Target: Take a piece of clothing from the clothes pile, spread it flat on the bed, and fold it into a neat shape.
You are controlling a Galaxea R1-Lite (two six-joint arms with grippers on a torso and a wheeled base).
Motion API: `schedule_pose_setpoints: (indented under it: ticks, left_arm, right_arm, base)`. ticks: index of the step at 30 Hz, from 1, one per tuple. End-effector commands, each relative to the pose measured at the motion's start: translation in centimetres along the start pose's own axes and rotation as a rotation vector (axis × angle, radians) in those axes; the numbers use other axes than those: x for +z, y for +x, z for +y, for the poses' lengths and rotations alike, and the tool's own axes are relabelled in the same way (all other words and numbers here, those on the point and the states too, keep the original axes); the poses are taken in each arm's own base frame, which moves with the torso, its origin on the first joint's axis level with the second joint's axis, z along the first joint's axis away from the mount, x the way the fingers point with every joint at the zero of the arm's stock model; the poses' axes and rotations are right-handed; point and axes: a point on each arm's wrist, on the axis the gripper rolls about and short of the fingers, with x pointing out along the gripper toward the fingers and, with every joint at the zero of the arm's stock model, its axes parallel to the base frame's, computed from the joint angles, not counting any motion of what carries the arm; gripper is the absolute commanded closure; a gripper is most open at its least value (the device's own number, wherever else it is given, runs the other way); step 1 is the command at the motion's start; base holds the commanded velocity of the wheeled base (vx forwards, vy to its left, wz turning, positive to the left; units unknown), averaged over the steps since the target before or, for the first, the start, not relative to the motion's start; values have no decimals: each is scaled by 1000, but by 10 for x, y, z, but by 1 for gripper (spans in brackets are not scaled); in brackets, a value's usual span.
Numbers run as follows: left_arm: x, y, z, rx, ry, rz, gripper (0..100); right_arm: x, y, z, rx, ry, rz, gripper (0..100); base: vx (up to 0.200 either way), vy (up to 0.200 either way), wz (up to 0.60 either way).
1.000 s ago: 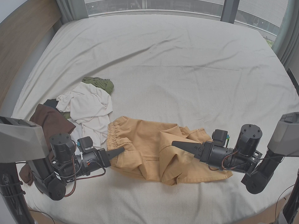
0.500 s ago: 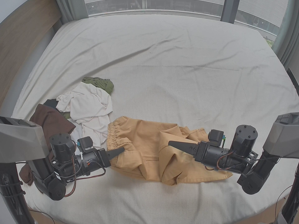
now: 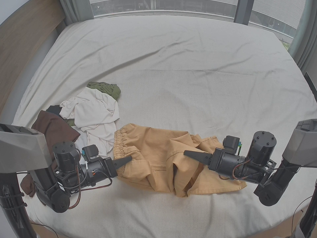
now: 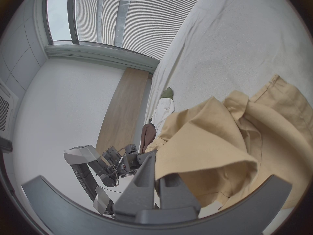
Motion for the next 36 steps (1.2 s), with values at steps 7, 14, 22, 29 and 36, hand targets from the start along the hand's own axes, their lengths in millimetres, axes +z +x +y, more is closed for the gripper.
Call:
schedule_pose_setpoints:
  ticks: [7,14,22,29,36]
  left_arm:
    - [26,-9,-22,-60,55,-104,100]
    - [53,-21,-48,-139,47,-204,100]
    - [56,-21,-49,-142,57,-215,100]
    - [63,-24,-41,-118,66,-242,100]
    - [67,-26,-29,-78,79,-258,100]
  right_arm:
    - [25,-29,23,31,-54,-99,100]
    - [48,-47,26,26,-90,-182,100]
    - [63,-59,34,35,-127,-249,100]
    - [69,-62,29,18,-131,-269,100]
    - [79,-68,25,1,-144,-309,100]
  base:
    - [0,0,0]
    - [0,0,0]
    - [0,0,0]
    - [0,0,0]
    - [0,0,0]
